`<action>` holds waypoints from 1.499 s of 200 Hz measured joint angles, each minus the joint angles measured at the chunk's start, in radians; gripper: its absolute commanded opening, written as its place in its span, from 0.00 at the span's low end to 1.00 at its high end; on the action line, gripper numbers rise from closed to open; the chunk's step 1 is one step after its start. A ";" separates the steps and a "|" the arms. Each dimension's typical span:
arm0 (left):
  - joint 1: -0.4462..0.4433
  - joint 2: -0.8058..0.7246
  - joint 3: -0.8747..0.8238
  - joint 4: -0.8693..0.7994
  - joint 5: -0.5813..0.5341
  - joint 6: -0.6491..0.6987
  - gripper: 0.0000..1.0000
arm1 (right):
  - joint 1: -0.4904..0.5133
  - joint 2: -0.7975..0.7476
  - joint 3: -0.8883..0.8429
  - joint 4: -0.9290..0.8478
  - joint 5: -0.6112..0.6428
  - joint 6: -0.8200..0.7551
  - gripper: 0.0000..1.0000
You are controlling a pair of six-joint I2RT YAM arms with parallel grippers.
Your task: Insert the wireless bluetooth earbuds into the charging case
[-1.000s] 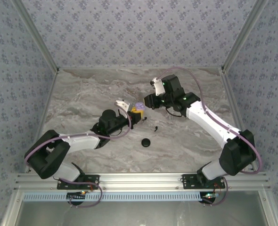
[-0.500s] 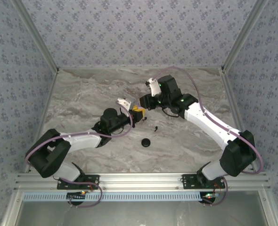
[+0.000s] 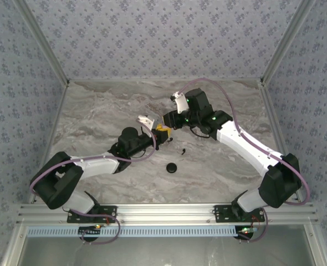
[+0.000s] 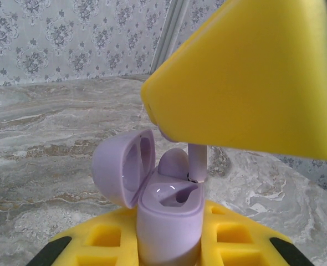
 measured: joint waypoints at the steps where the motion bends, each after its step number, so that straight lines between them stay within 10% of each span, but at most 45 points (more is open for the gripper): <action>1: 0.000 0.000 0.000 0.000 0.000 -0.001 0.21 | 0.000 0.000 0.000 0.000 0.000 0.000 0.23; 300: 0.000 0.000 0.013 -0.039 -0.001 -0.073 0.21 | 0.006 0.013 -0.007 0.055 0.030 0.015 0.21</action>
